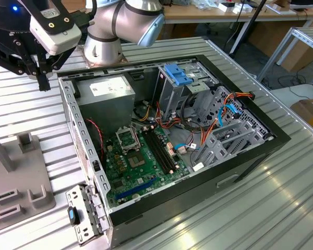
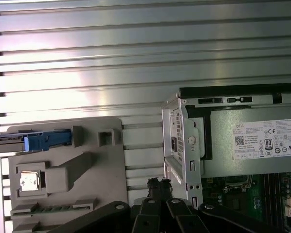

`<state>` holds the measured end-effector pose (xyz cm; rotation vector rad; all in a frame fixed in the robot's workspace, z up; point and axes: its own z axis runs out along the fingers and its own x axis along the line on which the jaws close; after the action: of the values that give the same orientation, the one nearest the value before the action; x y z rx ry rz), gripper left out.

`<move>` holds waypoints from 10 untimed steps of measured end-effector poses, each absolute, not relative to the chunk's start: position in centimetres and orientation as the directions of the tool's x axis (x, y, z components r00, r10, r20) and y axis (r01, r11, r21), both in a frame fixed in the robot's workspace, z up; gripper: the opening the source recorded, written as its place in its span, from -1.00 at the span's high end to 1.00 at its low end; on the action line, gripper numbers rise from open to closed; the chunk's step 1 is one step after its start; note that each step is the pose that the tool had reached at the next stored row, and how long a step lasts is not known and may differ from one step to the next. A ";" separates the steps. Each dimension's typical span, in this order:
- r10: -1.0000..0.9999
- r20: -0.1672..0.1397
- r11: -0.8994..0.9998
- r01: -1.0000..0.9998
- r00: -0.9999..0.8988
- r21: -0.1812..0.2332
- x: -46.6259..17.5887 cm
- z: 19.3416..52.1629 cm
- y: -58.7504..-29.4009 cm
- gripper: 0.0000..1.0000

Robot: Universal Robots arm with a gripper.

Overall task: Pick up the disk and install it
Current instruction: 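Reach for the disk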

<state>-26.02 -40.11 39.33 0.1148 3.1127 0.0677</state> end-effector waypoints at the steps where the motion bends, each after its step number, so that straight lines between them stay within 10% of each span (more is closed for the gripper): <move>1: 0.074 -0.024 0.996 0.073 -0.997 0.044 -26.0 39.3 -40.1 0.79; 10: 0.074 -0.024 0.996 0.073 -0.997 0.044 -26.4 39.3 -40.1 0.79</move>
<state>-26.37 -40.11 39.33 0.1148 3.1127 0.0677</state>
